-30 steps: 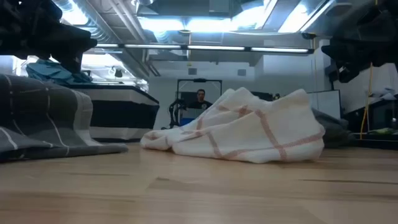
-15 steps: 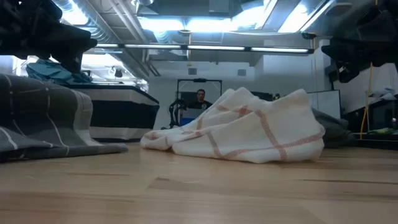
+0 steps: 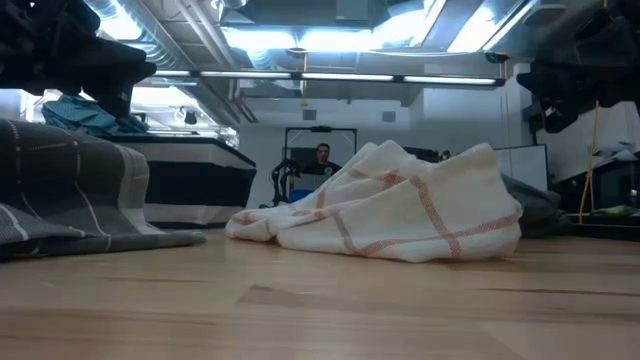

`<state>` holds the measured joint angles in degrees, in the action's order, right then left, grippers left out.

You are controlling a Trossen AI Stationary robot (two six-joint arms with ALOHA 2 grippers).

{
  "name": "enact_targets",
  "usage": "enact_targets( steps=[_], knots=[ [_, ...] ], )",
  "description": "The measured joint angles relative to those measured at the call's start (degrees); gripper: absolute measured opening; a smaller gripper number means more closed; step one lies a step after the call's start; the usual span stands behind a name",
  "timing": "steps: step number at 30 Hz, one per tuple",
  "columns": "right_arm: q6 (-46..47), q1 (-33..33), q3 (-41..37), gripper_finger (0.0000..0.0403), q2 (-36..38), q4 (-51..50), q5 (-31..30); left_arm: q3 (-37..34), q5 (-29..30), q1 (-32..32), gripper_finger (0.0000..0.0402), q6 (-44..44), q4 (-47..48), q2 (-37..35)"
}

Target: Fold towel

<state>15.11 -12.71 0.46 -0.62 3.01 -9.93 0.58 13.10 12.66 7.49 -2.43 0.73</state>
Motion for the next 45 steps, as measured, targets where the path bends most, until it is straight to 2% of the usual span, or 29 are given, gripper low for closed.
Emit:
enact_targets(
  steps=[20,26,29,33,38,41,45],
  knots=[
    [0.14,-0.02,-0.01,0.0159,0.0,0.32,-0.09,0.01,0.01,-0.02,0.0088,-0.35,-0.01,-0.01],
    [1.62,0.0,-0.01,0.0159,0.0,0.47,-0.31,0.0,0.19,-0.02,0.0088,5.0,-0.86,0.01],
    [5.19,-0.01,0.0,0.0159,0.0,1.19,-1.4,0.0,0.33,-0.02,0.0088,7.34,-3.85,-0.02],
    [14.83,-0.02,-0.01,0.0159,0.0,1.46,-5.89,0.02,0.65,-0.02,0.0088,7.11,-8.98,0.01],
    [29.55,-0.02,-0.01,0.0159,0.0,1.83,-14.22,0.02,0.65,0.05,0.0088,15.82,-19.03,0.01],
    [30.24,0.0,-0.01,0.0159,0.0,1.88,-16.27,0.0,0.63,0.05,0.0088,21.68,-21.18,0.01],
    [24.61,0.0,-0.01,0.0159,-0.01,1.84,-14.26,0.01,1.74,0.07,0.0088,23.78,-21.21,0.91]
  ],
)
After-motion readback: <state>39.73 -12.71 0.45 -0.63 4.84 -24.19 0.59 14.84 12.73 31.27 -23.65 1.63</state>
